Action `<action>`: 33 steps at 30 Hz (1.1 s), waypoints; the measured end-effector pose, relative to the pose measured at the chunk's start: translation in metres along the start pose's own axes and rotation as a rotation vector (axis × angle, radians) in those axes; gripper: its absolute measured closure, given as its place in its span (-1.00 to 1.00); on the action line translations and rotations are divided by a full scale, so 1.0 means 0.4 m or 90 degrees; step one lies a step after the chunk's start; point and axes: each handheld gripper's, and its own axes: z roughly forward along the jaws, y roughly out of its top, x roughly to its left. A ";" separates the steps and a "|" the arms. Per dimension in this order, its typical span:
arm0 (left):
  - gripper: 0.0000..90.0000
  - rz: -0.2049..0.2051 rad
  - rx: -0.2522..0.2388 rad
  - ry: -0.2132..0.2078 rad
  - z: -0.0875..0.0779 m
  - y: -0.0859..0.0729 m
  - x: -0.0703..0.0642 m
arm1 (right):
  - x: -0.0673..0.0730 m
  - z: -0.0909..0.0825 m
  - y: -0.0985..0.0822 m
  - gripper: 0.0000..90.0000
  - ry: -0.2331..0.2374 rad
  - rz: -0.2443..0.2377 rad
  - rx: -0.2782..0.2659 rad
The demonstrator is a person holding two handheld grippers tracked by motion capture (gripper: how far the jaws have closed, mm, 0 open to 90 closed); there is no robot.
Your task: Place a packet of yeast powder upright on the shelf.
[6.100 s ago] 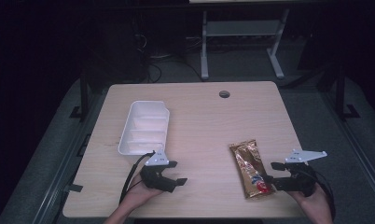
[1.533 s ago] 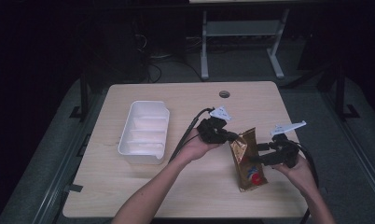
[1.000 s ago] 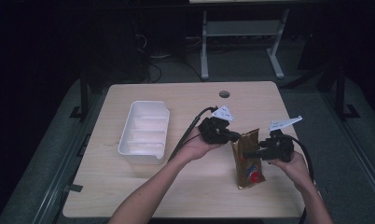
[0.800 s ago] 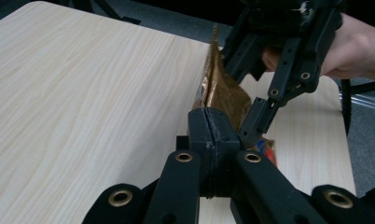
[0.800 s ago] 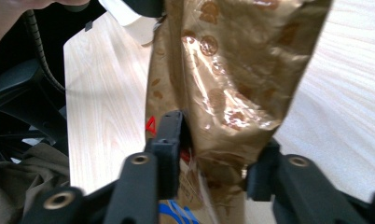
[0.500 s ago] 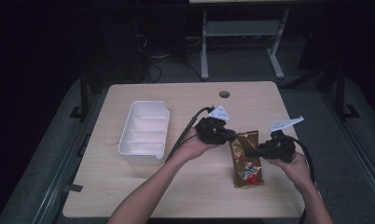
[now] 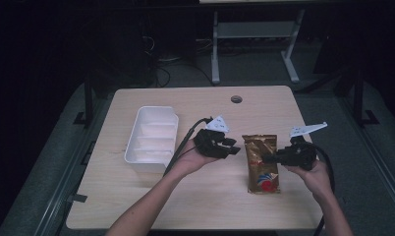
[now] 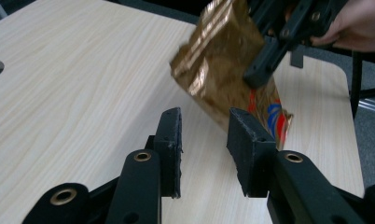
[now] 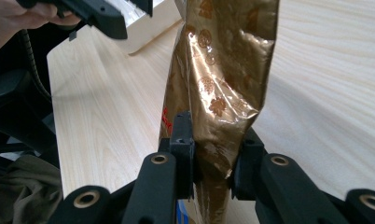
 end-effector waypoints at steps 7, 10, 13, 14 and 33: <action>0.39 -0.005 0.004 -0.001 -0.010 -0.033 -0.007 | 0.017 -0.006 0.017 0.68 -0.021 -0.009 0.001; 0.37 -0.008 0.005 0.000 -0.016 -0.053 -0.010 | 0.022 -0.007 0.028 0.69 -0.029 -0.014 0.000; 0.35 -0.009 0.006 -0.001 -0.021 -0.068 -0.012 | 0.025 -0.008 0.036 0.70 -0.037 -0.017 0.001; 0.33 -0.009 0.008 -0.001 -0.023 -0.073 -0.013 | 0.027 -0.008 0.041 0.71 -0.043 -0.019 0.000; 0.12 -0.025 0.013 -0.020 -0.041 -0.168 -0.032 | 0.042 0.003 0.106 0.73 -0.062 -0.034 -0.010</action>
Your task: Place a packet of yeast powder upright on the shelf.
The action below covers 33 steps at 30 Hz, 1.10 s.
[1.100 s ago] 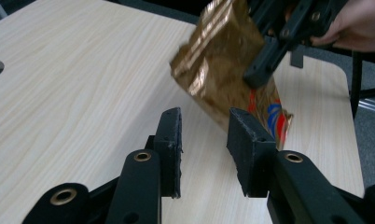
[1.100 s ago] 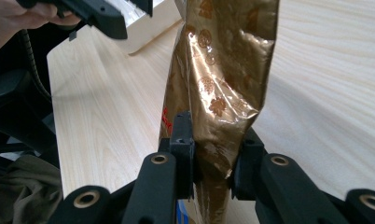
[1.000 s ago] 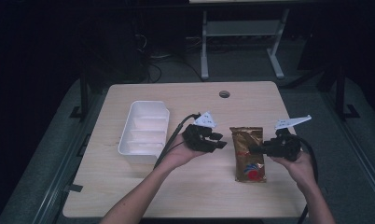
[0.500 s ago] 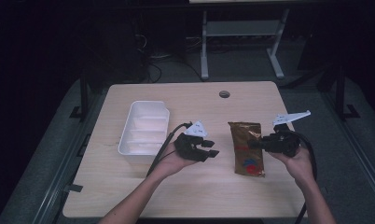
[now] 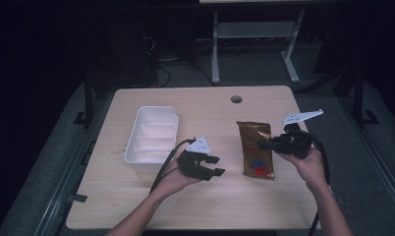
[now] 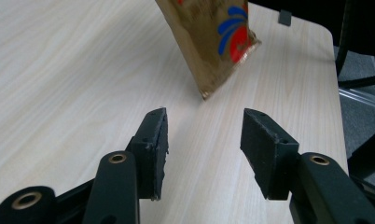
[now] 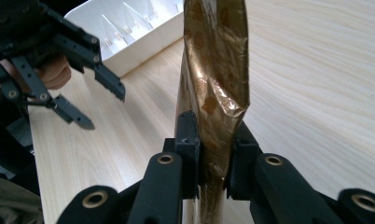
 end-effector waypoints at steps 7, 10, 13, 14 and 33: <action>0.03 0.000 0.003 -0.002 -0.007 -0.027 -0.011 | 0.006 0.011 0.022 0.74 -0.003 -0.002 -0.001; 0.00 0.003 0.002 -0.002 -0.012 -0.037 -0.017 | 0.009 0.016 0.030 0.75 -0.006 -0.002 -0.007; -0.05 0.001 0.002 -0.007 -0.015 -0.048 -0.023 | 0.009 0.022 0.037 0.75 -0.006 -0.002 -0.005; -0.07 0.002 0.003 -0.007 -0.015 -0.051 -0.024 | 0.010 0.024 0.040 0.75 -0.007 0.001 -0.005; -0.29 0.009 0.012 0.004 -0.049 -0.105 -0.049 | 0.026 0.067 0.099 0.76 -0.004 -0.010 -0.020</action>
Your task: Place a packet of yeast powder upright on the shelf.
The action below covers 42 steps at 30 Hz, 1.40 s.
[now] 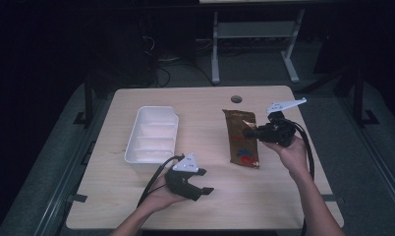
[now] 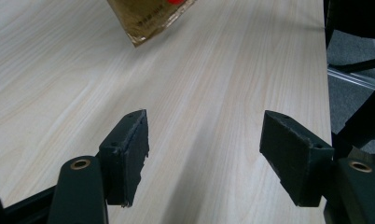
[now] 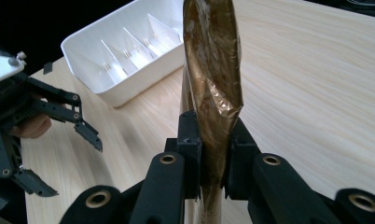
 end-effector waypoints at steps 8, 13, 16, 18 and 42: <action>-0.37 0.000 -0.003 0.005 -0.018 -0.016 -0.009 | 0.011 0.018 0.025 0.77 0.002 -0.004 -0.007; -0.40 -0.003 -0.001 0.013 -0.024 -0.028 -0.010 | 0.015 0.032 0.036 0.77 0.003 -0.003 -0.009; -0.43 -0.007 0.001 0.014 -0.027 -0.035 -0.009 | 0.018 0.038 0.044 0.78 0.005 -0.003 -0.015; -0.45 -0.008 0.001 0.017 -0.028 -0.038 -0.008 | 0.020 0.043 0.052 0.78 0.007 -0.005 -0.017; -0.56 0.001 0.002 0.026 -0.053 -0.062 -0.020 | 0.060 0.107 0.140 0.79 0.028 -0.022 -0.038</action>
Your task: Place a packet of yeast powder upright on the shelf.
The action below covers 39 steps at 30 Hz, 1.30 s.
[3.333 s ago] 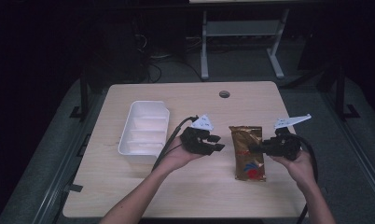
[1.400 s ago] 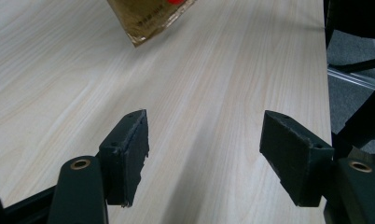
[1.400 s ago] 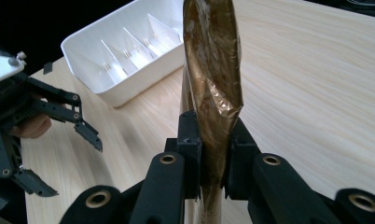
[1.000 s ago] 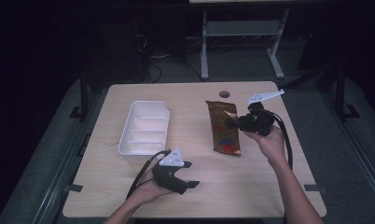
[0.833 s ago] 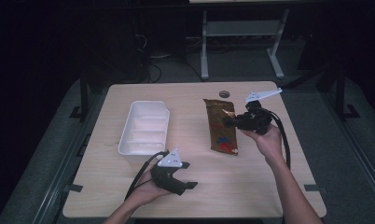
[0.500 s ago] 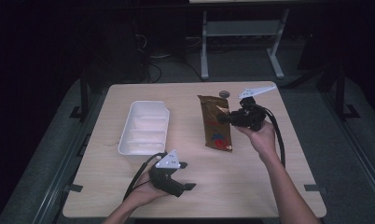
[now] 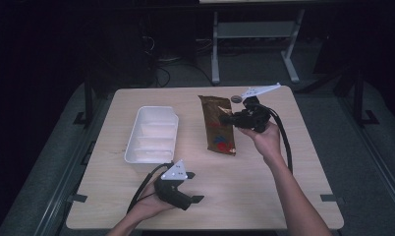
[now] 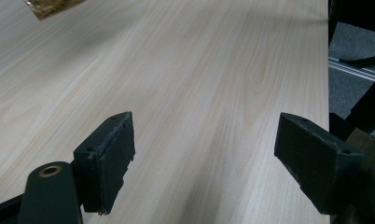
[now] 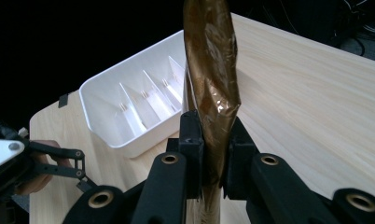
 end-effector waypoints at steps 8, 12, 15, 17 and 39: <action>-0.57 0.006 0.001 0.001 -0.003 -0.009 -0.006 | 0.018 0.037 0.031 0.80 0.017 -0.008 -0.005; -0.57 0.012 0.001 0.002 -0.003 -0.011 -0.008 | 0.028 0.057 0.046 0.80 0.024 -0.011 -0.012; -0.57 0.011 0.003 -0.001 -0.001 -0.015 -0.009 | 0.035 0.072 0.057 0.80 0.032 -0.013 -0.013; -0.57 0.014 0.004 -0.001 0.000 -0.017 -0.010 | 0.041 0.082 0.065 0.80 0.037 -0.015 -0.018; -0.58 0.017 -0.004 -0.001 -0.005 -0.027 -0.010 | 0.095 0.168 0.135 0.82 0.082 -0.024 -0.036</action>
